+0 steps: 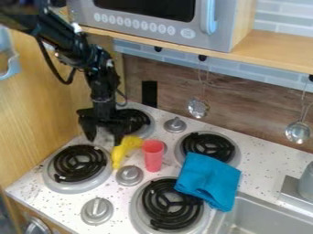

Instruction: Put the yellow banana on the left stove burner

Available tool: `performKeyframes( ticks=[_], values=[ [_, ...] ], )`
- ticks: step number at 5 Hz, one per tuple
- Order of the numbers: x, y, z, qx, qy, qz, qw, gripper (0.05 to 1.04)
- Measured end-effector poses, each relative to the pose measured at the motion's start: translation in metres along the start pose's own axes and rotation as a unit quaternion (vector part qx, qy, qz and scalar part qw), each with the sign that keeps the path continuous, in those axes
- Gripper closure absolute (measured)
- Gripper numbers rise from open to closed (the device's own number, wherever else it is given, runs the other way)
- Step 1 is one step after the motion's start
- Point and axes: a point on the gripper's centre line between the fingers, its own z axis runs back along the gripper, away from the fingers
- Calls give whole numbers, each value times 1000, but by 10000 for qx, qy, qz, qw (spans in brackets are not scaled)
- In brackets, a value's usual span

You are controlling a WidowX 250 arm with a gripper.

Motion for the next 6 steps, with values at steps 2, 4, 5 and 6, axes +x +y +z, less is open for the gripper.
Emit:
performKeyframes(
  ticks=[2, 4, 5, 6],
  values=[
    [-6, -4, -13, -113, 173, -81, 9998, 73],
    [1, 5, -24, -413, 238, 110, 9988, 73],
    [10, 3, -27, -464, 162, 136, 9987, 73],
    [19, 1, -31, -512, 140, 168, 9985, 73]
  ],
)
